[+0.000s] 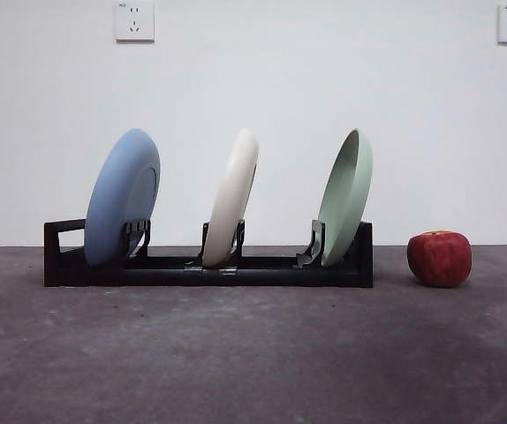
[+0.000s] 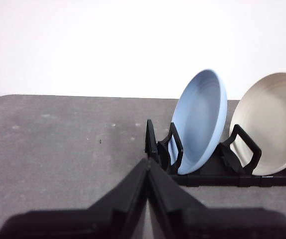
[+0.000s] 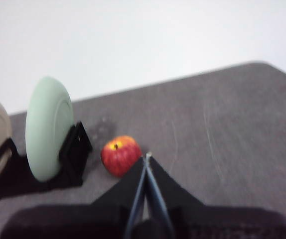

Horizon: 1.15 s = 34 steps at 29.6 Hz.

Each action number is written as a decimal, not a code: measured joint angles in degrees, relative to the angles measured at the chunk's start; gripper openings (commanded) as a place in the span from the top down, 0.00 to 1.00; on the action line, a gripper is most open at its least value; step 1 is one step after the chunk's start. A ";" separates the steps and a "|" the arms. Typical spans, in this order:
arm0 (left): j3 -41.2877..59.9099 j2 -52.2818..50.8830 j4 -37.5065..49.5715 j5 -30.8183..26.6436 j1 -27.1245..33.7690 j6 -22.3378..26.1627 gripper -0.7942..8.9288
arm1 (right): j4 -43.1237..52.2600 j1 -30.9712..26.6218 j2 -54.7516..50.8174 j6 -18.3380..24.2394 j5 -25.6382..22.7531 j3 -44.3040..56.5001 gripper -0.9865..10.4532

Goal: Take the blue plate from the plate rack,put the plate on the table,take the apple from the table,put the apple in the plate

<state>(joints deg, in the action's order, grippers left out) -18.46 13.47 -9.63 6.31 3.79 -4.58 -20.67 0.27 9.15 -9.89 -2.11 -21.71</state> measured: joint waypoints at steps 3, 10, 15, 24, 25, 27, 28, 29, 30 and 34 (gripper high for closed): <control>-5.44 5.44 -2.47 0.04 0.00 -0.02 0.92 | -5.68 0.00 5.22 0.00 0.00 -6.14 0.92; -17.14 20.04 -10.64 0.09 0.00 -1.14 0.92 | -18.62 0.00 18.45 0.00 0.00 -20.37 0.91; -24.41 30.08 -18.34 3.17 0.00 -1.53 0.92 | -23.47 0.00 26.97 0.00 0.00 -26.86 0.91; -38.47 47.58 -26.16 16.74 0.00 -1.66 0.92 | -27.12 0.00 42.27 -0.02 6.86 -33.44 0.91; -40.59 49.86 -27.63 18.56 0.00 -1.68 0.92 | -27.67 0.00 44.26 -0.02 8.20 -34.27 0.91; -45.03 54.66 -30.25 22.36 0.00 -1.70 0.92 | -27.85 0.00 47.98 -0.02 10.16 -35.54 0.91; -47.19 57.09 -31.23 24.02 0.00 -1.73 0.92 | -28.09 0.00 49.64 -0.02 10.80 -35.98 0.91; -49.27 59.52 -31.80 25.03 0.00 -1.75 0.92 | -28.65 0.00 51.19 0.00 11.26 -36.33 0.91; -51.43 61.83 -32.30 25.24 0.00 -2.12 0.92 | -29.27 0.02 52.59 0.00 11.52 -36.57 0.91; -60.22 70.23 -33.79 25.42 -0.33 -3.04 0.77 | -30.58 0.02 55.69 0.00 11.56 -36.98 0.91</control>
<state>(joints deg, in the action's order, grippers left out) -78.67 83.70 -43.42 31.73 3.46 -7.62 -51.24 0.30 64.84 -9.89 9.45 -58.70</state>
